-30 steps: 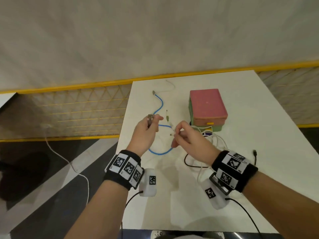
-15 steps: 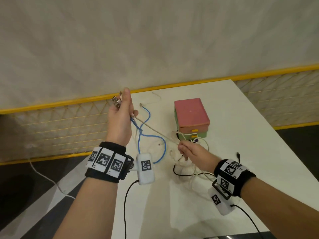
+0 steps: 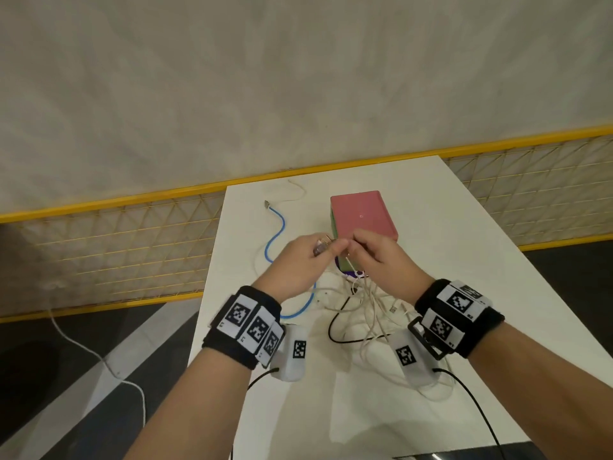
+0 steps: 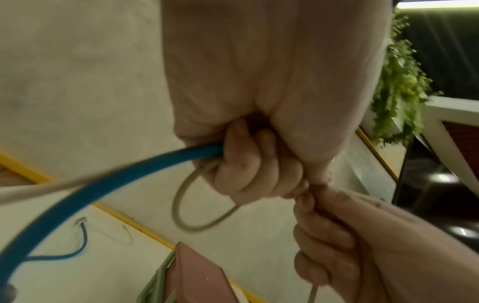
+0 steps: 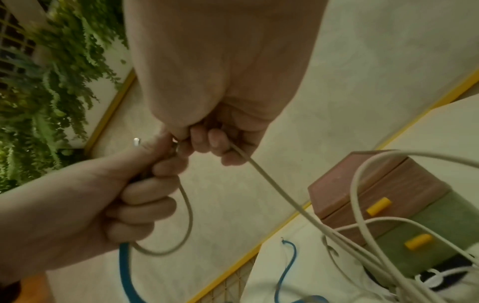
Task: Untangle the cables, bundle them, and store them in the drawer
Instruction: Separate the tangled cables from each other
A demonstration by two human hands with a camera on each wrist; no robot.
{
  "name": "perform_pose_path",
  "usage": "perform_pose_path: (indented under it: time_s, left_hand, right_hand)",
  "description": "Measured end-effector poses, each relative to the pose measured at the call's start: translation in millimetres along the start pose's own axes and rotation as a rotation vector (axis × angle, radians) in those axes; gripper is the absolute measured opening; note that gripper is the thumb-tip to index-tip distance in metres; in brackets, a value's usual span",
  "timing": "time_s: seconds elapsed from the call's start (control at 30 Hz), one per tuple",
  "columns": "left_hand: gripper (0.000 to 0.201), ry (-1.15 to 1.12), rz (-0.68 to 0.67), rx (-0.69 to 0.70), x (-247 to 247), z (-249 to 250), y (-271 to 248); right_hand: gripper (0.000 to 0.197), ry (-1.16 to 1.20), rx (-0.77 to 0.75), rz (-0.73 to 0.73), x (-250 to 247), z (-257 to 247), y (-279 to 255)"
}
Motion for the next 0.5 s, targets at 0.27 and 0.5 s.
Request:
perform_pose_path:
  time_s: [0.27, 0.5]
  left_hand:
    - [0.028, -0.174, 0.619, -0.025, -97.7, -10.4, -29.9]
    - [0.023, 0.100, 0.106, 0.107, -4.3, 14.4, -0.1]
  right_hand:
    - [0.029, -0.030, 0.200, -0.098, 7.8, 53.1, -23.5]
    - [0.026, -0.089, 0.084, -0.057, 4.0, 22.8, -12.3]
Point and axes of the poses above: each hand's wrist, its own y-axis towards the middle knuckle, its own x-axis out of the palm, z = x × y, the point moved 10 cm from there along y, towards the middle knuckle, and after that the axes turned 13 degrees about -z, right-handed, at the moved point
